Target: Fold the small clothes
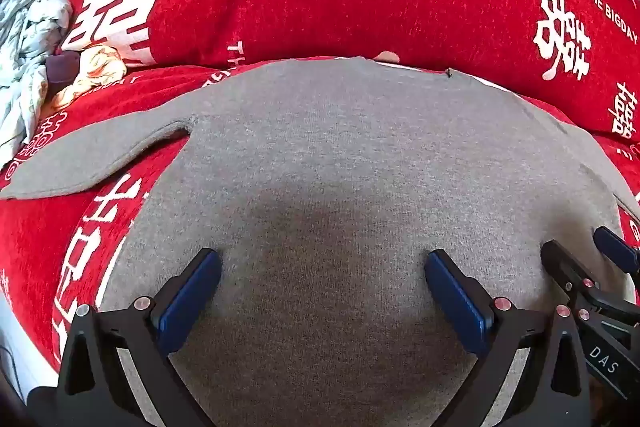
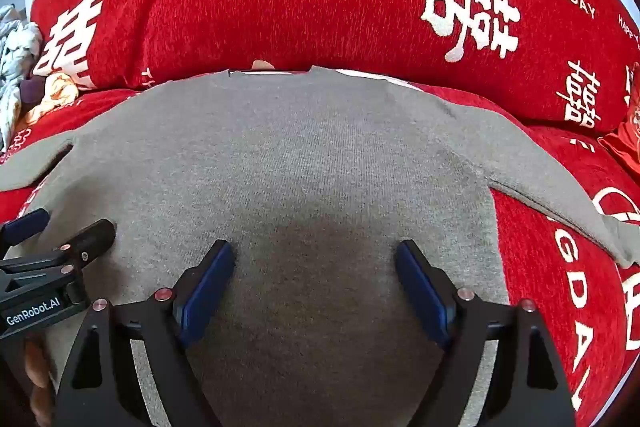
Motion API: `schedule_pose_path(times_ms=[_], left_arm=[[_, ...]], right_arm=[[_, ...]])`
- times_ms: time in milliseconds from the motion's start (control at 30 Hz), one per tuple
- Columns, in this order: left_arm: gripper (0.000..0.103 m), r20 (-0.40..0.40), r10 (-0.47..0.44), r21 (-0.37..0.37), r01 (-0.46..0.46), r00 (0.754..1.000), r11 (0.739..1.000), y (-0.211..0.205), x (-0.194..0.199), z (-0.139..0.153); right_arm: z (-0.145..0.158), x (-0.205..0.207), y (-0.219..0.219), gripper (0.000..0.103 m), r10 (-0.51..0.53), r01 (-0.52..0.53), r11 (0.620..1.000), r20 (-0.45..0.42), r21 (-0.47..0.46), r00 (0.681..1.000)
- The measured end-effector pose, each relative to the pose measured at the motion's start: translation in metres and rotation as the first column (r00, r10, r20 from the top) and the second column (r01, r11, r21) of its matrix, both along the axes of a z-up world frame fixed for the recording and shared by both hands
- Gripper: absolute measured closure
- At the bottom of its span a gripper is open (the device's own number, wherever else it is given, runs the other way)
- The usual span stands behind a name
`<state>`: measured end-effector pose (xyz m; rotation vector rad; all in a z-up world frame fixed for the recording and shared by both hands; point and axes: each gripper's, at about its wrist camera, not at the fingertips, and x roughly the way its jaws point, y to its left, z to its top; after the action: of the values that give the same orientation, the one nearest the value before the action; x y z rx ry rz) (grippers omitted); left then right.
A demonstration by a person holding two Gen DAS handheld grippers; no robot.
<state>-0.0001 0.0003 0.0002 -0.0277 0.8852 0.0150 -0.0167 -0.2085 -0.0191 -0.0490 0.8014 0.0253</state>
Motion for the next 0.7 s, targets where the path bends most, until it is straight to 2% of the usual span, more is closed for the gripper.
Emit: schedule_pose_path(times_ms=[167, 233, 367, 600, 700], left_arm=[[0.001, -0.009, 0.01, 0.008, -0.01, 1.0, 1.0, 0.004, 0.001, 0.002], [0.001, 0.026, 0.013, -0.003, -0.013, 1.0, 1.0, 0.008, -0.005, -0.005], [0.001, 0.011, 0.014, 0.009, -0.014, 1.0, 1.0, 0.006, -0.006, -0.007], [0.001, -0.076, 0.013, 0.011, -0.012, 0.997, 1.0, 0.003, 0.005, -0.001], [0.001, -0.13, 0.01, 0.005, -0.01, 0.991, 1.0, 0.003, 0.01, 0.0]], right_arm=[[0.001, 0.001, -0.001, 0.018, -0.001, 0.001, 1.0, -0.003, 0.004, 1.0], [0.001, 0.001, -0.001, 0.018, -0.003, 0.003, 1.0, -0.005, 0.001, 1.0], [0.0, 0.002, 0.002, 0.017, -0.012, 0.012, 1.0, -0.015, -0.015, 1.0], [0.002, -0.01, 0.002, 0.017, -0.032, 0.032, 0.999, -0.062, 0.004, 0.998], [0.007, -0.017, 0.006, 0.016, -0.002, 0.007, 0.999, -0.09, 0.051, 0.996]])
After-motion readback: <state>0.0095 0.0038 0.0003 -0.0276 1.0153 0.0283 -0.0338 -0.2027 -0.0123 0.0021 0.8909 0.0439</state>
